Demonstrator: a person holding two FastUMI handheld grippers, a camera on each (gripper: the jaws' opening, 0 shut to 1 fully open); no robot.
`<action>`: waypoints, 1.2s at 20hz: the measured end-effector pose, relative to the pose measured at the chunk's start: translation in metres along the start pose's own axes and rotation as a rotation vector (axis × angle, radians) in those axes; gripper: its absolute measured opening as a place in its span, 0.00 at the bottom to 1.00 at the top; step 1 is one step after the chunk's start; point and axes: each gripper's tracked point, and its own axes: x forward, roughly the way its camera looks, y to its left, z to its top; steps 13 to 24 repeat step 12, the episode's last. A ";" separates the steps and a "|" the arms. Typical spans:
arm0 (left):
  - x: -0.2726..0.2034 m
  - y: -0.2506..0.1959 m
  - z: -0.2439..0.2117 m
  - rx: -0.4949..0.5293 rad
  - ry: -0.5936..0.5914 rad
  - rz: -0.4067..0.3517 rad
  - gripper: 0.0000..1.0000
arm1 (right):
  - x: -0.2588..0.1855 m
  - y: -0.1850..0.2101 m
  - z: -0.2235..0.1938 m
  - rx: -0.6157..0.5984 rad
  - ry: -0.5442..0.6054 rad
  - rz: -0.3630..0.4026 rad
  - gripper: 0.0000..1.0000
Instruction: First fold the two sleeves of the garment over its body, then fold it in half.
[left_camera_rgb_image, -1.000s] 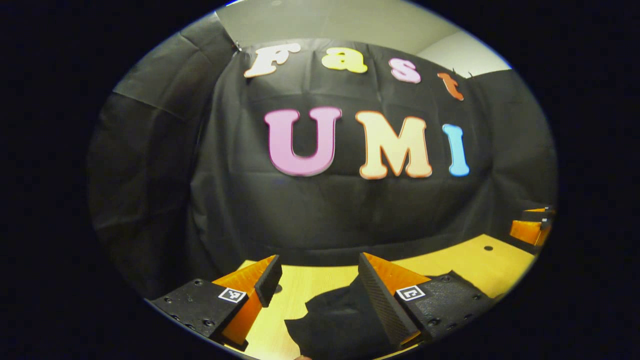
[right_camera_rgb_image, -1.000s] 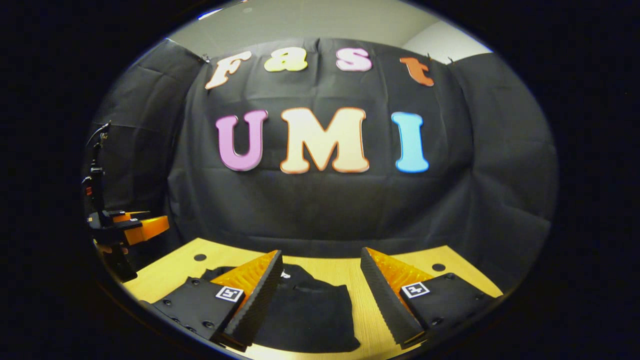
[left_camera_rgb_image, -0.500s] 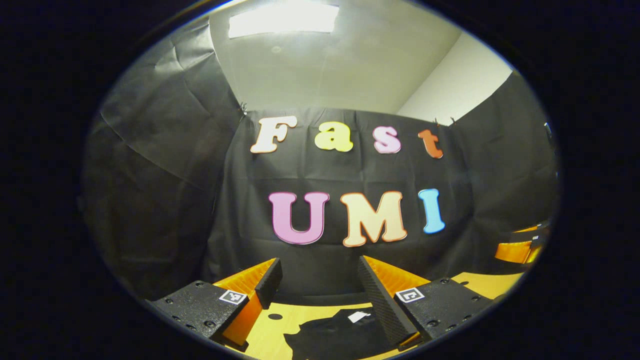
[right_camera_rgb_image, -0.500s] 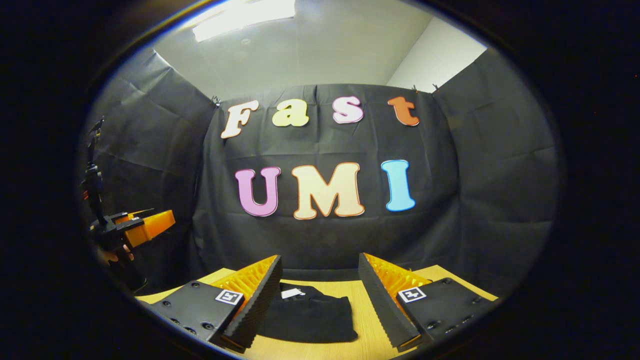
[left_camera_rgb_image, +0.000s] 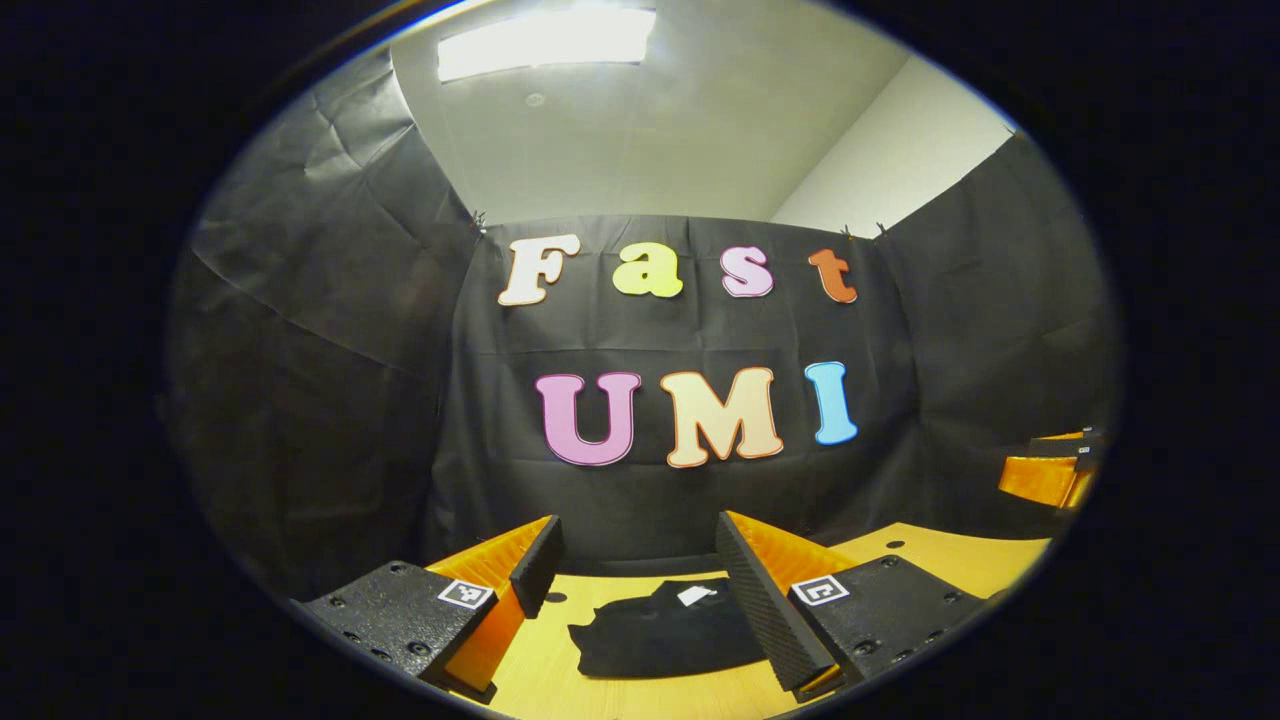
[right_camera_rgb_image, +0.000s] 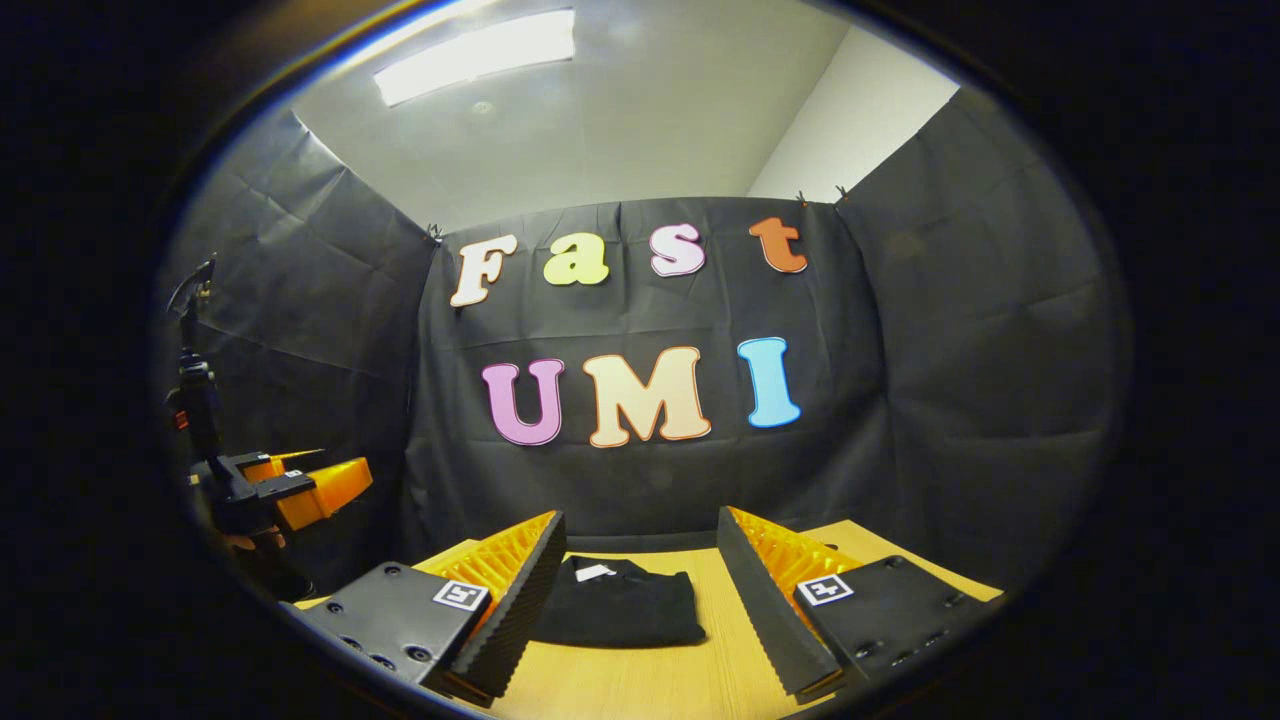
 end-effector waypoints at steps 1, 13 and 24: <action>-0.005 -0.002 0.002 0.005 0.005 -0.001 0.94 | -0.006 0.000 -0.001 -0.001 0.004 0.005 0.96; -0.022 -0.014 0.010 -0.014 0.023 -0.005 0.94 | -0.030 0.011 0.016 -0.021 -0.042 0.070 0.98; -0.022 -0.014 0.010 -0.014 0.023 -0.005 0.94 | -0.030 0.011 0.016 -0.021 -0.042 0.070 0.98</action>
